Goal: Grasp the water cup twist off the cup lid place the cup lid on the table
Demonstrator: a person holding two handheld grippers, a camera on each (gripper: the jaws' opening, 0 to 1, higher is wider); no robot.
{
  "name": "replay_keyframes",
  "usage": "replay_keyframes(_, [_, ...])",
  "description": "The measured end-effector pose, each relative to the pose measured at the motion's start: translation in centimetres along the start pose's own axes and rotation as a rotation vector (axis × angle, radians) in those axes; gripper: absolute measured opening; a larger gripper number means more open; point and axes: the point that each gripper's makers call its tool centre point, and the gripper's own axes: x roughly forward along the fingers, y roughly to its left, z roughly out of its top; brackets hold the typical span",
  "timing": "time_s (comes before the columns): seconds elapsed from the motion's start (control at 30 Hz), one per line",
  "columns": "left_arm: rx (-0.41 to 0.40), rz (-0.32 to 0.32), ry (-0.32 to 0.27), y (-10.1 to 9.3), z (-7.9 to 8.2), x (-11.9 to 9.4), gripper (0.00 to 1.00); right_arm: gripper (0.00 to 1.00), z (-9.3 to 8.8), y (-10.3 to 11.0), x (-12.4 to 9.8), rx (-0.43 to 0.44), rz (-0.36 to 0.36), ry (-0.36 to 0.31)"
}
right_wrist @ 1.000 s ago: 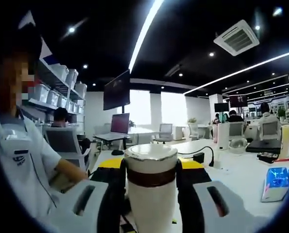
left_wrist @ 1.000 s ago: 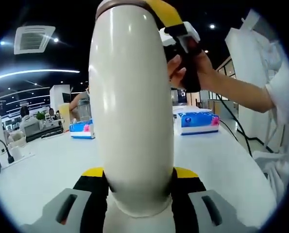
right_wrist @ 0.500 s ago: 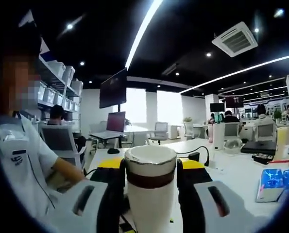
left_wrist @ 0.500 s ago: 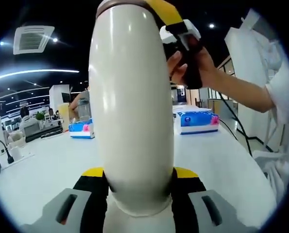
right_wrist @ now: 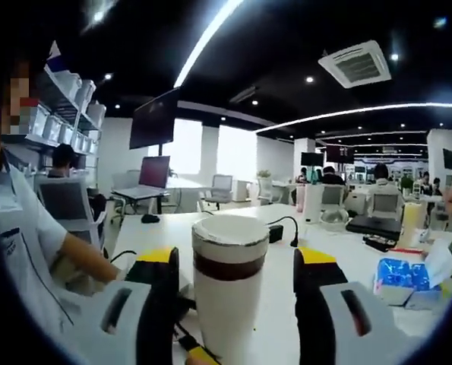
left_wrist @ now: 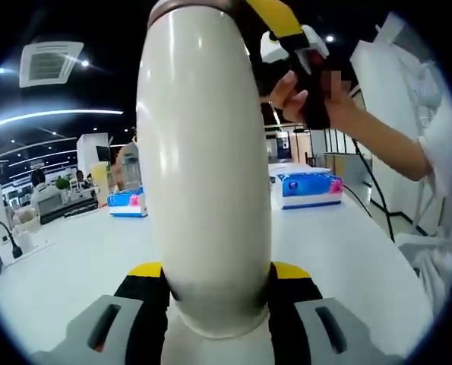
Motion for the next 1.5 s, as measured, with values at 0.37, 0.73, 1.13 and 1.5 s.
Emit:
replay_keyframes(0.37, [-0.003, 0.0, 0.004, 0.1, -0.1, 0.0, 0.52, 0.78, 2.1, 2.3, -0.8, -0.07, -0.194, -0.025])
replay_keyframes(0.73, [0.002, -0.001, 0.006, 0.0, -0.1, 0.0, 0.52, 0.78, 0.4, 0.4, -1.9, -0.035, -0.486, 0.0])
replay_keyframes(1.13, [0.007, -0.002, 0.01, -0.3, -0.2, -0.1, 0.52, 0.79, 0.5, 3.2, -0.7, -0.098, -0.574, -0.034])
replay_keyframes(1.5, [0.014, -0.006, 0.011, -0.7, -0.3, -0.2, 0.52, 0.79, 1.3, 2.1, -0.6, -0.053, -0.666, -0.064])
